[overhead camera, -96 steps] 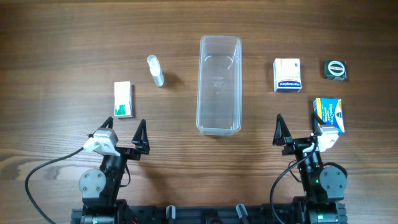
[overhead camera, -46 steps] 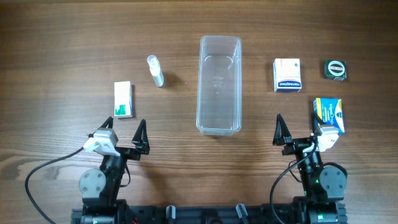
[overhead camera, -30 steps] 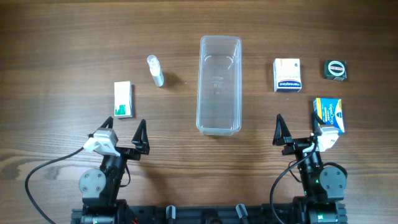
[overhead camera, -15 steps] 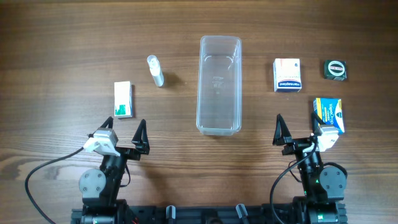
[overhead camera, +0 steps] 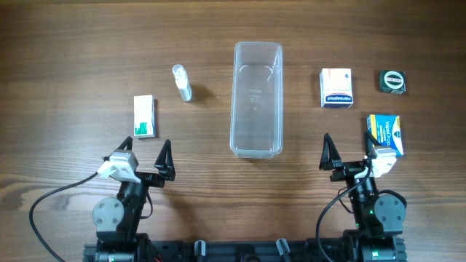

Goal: Pack container

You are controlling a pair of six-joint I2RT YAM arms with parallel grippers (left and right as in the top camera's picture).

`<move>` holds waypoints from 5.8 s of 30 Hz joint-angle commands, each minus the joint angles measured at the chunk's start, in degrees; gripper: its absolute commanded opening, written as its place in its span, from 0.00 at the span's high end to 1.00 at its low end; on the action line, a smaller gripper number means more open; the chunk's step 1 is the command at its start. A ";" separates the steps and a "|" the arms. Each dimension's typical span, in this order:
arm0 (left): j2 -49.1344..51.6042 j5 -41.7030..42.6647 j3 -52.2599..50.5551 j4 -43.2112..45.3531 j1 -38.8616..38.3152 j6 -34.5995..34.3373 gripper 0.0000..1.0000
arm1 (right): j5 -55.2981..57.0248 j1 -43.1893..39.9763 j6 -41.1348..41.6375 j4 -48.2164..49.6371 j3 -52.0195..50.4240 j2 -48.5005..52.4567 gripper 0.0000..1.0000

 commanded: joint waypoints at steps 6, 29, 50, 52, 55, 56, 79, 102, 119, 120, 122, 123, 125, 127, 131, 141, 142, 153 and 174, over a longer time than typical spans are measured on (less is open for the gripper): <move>-0.39 -0.55 -0.22 -0.39 0.39 0.92 0.00 | -1.36 0.17 4.28 0.13 -0.09 -0.46 0.00; -0.35 -0.55 -0.22 -0.39 0.39 0.92 0.00 | -8.59 0.15 0.20 -14.12 40.26 35.71 0.00; -0.35 -0.55 -0.22 -0.39 0.39 0.92 0.00 | -0.15 -1.81 -12.63 -46.86 78.18 99.80 0.00; -0.35 -0.55 -0.22 -0.39 0.39 0.92 0.00 | -0.20 -3.52 -12.83 -46.14 79.19 99.80 0.00; -0.35 -0.55 -0.22 -0.39 0.39 0.92 0.00 | -0.44 -6.05 -15.45 -43.67 79.23 99.93 0.01; -0.35 -0.55 -0.22 -0.39 0.39 0.92 0.00 | -0.37 -6.54 -16.46 -43.39 79.23 100.06 0.00; -0.35 -0.55 -0.22 -0.39 0.39 0.92 0.00 | 2.78 -5.42 -17.64 -39.39 79.01 111.49 0.00; -0.35 -0.52 -0.22 -0.39 0.39 0.92 0.00 | 3.67 -5.16 -17.31 -37.51 79.08 115.67 0.12; -0.35 -0.55 -0.22 -0.39 0.39 0.92 0.00 | 3.28 -1.25 -12.24 -39.85 79.30 102.22 0.19; -0.35 -0.55 -0.22 -0.39 0.39 0.92 0.00 | 3.08 -0.57 -11.19 -40.81 79.30 100.08 0.20; -0.35 -0.55 -0.22 -0.39 0.39 0.92 0.00 | 1.27 0.98 -9.60 -42.93 79.30 95.76 0.20; -0.35 -0.55 -0.22 -0.39 0.39 0.92 0.00 | -0.09 2.14 -8.83 -44.17 79.30 93.31 0.20; -0.35 -0.52 -0.22 -0.39 0.39 0.92 0.00 | -0.26 4.81 -5.31 -46.88 79.30 89.24 0.20; -0.35 -0.52 -0.22 -0.39 0.39 0.92 0.00 | -0.26 8.66 -1.51 -49.11 79.30 85.92 0.20; -0.35 -0.55 -0.22 -0.39 0.39 0.92 0.00 | -0.20 16.52 5.11 -50.45 79.28 84.76 0.20; -0.35 -0.55 -0.22 -0.39 0.39 0.92 0.00 | 8.39 29.27 21.05 -42.01 79.25 92.61 0.19; -0.35 -0.55 -0.22 -0.39 0.39 0.92 0.00 | 9.84 29.79 22.56 -41.11 79.25 94.03 0.19; -0.35 -0.52 -0.22 -0.39 0.39 0.92 0.00 | 21.05 30.60 25.88 -34.01 79.25 101.24 0.20; -0.35 -0.55 -0.22 -0.39 0.39 0.92 0.00 | 23.15 30.12 20.83 -24.35 79.23 109.24 0.18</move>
